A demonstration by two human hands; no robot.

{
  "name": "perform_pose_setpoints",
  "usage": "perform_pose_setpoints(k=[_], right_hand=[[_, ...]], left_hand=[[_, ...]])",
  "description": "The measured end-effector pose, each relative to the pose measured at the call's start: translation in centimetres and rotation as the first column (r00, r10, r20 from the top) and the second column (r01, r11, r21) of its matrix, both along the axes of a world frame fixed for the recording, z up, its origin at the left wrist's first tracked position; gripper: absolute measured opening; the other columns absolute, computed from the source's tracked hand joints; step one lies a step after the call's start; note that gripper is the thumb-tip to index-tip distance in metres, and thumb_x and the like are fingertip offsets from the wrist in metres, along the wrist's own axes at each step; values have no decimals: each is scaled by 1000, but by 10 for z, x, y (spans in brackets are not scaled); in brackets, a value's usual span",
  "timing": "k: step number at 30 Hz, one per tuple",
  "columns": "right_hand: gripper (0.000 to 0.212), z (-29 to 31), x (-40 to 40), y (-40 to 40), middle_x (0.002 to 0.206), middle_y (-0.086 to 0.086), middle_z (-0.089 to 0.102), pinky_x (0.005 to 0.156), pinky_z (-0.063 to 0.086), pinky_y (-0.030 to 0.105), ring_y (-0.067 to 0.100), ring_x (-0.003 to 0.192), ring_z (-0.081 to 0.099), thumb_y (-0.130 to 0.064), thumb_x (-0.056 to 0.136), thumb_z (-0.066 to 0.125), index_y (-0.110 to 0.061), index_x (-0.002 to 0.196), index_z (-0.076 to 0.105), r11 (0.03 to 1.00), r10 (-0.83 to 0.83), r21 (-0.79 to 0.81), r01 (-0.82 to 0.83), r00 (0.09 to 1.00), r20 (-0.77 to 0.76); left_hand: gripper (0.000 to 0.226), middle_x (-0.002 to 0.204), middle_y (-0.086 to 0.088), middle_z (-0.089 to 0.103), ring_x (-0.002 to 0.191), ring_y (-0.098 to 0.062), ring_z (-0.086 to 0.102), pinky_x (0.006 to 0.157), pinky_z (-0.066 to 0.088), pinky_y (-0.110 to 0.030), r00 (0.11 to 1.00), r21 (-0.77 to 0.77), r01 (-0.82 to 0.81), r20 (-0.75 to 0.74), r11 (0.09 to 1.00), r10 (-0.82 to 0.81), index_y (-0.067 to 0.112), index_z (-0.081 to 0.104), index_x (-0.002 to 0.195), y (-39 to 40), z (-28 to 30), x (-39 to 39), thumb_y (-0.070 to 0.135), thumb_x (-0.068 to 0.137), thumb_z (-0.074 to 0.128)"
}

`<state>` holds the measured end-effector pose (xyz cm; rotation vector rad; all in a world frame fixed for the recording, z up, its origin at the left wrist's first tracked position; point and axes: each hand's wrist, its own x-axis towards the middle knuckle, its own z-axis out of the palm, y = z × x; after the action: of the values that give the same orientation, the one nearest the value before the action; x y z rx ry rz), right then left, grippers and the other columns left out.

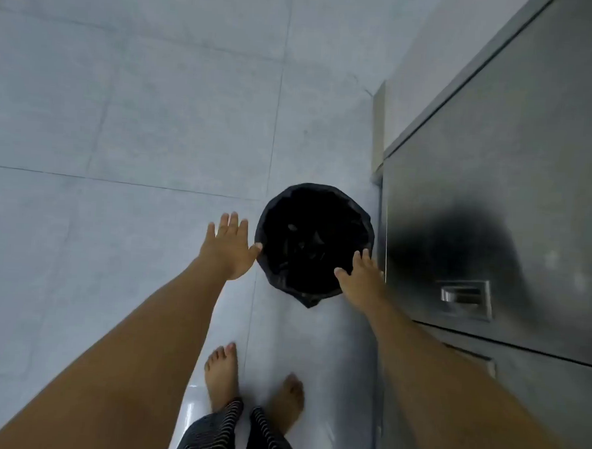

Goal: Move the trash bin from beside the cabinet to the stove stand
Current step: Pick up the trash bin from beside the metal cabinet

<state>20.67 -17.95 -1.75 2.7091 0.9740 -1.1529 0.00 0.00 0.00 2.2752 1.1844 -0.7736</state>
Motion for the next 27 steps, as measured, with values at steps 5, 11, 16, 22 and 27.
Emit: perform_pose_setpoints(k=[5, 11, 16, 22, 27], right_hand=[[84, -72, 33, 7, 165, 12, 1, 120, 9, 43, 30, 151, 4, -47, 97, 46, -6, 155, 2, 988, -149, 40, 148, 988, 27], [96, -135, 49, 12, 165, 10, -6, 122, 13, 44, 27, 151, 3, -41, 92, 58, -9, 155, -8, 919, -338, 213, 331, 941, -1], [94, -156, 47, 20, 165, 8, 3, 120, 18, 45, 28, 150, 11, -36, 91, 61, -13, 155, -5, 812, -497, 353, 464, 868, 1], [93, -152, 44, 24, 160, 11, 20, 114, 32, 53, 32, 145, 27, -43, 89, 61, -18, 156, 3, 749, -580, 364, 554, 813, -45], [95, -113, 43, 22, 162, 10, 17, 114, 29, 46, 30, 147, 23, -47, 89, 60, -16, 156, 1, 779, -544, 347, 522, 838, -40]], left_hand=[[74, 170, -16, -6, 159, -31, -8, 128, 0, -47, 999, 40, 21, 29, 999, -23, 5, -3, 162, 6, -83, 27, 47, 106, 19], [76, 170, -17, -5, 159, -32, -5, 128, 1, -46, 990, 87, -83, 117, 993, 73, 3, -4, 161, 15, -148, 45, 44, 105, 26], [77, 170, -17, 2, 159, -32, 0, 129, 3, -46, 953, 9, -190, 242, 982, 182, 1, 1, 161, 6, -167, 58, 37, 104, 38], [67, 156, -22, 33, 149, -42, 26, 124, 16, -54, 728, -237, -499, 406, 834, 552, -2, 24, 154, -1, -157, 83, 18, 97, 53], [62, 148, -18, 40, 145, -42, 33, 122, 23, -55, 722, -213, -517, 412, 829, 556, 2, 32, 149, 5, -112, 82, 24, 95, 55]])
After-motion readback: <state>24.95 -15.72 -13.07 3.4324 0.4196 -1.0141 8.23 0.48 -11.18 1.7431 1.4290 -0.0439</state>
